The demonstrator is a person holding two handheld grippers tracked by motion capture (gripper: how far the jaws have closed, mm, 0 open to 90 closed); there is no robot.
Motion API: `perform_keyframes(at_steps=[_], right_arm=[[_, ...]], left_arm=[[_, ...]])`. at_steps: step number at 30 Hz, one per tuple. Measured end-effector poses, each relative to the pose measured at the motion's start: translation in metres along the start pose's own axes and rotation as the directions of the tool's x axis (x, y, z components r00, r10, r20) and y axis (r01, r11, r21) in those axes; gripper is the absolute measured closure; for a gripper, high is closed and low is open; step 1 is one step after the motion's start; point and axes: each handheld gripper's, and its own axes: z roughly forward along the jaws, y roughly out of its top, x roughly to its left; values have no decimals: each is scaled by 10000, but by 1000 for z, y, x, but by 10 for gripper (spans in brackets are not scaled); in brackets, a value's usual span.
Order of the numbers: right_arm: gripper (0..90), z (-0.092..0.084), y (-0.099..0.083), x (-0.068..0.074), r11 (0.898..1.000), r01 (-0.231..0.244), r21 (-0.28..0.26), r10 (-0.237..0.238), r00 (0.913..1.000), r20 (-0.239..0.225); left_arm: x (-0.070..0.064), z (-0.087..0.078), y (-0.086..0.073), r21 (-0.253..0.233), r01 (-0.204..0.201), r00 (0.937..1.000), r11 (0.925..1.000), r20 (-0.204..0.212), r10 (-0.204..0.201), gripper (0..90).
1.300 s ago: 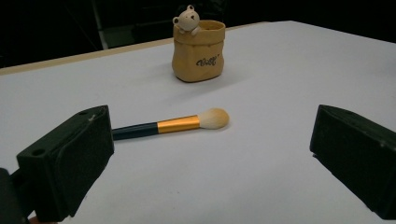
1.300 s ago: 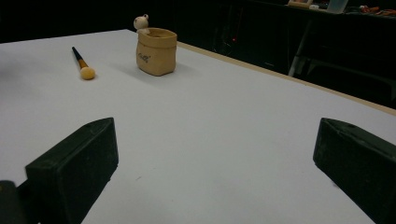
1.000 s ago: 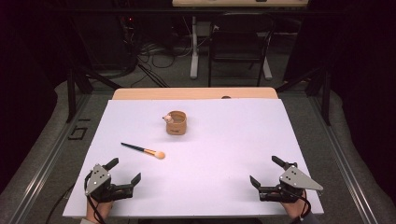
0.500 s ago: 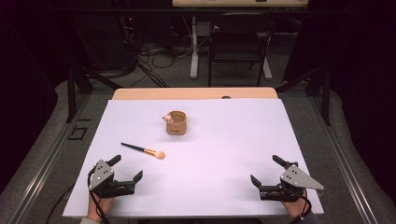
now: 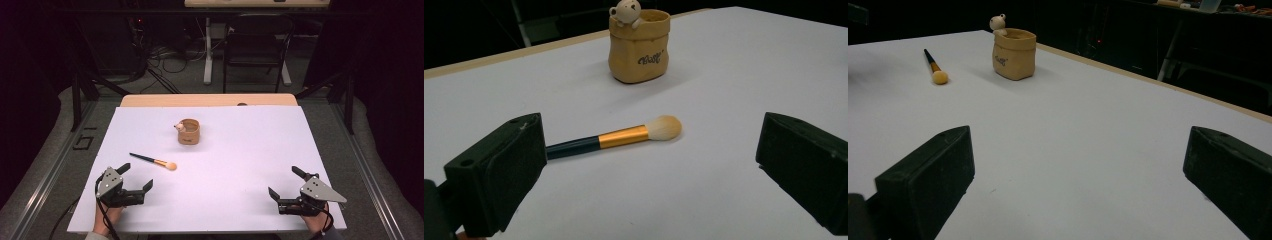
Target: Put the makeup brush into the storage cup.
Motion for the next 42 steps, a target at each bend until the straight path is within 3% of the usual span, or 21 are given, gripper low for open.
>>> perform_keyframes(at_steps=[22,31,42], right_arm=[[0,-1,0,0,10000,35,-49,-35,10000,-43],[0,-2,1,0,10000,91,28,-91,9999,-62],[0,-1,1,0,9999,122,79,-121,9999,-87]], left_arm=[[8,22,12,142,-411,9985,9991,357,406,1],[12,33,19,361,-597,9971,9976,494,579,2],[24,45,27,1016,-846,9931,9912,891,756,3]])
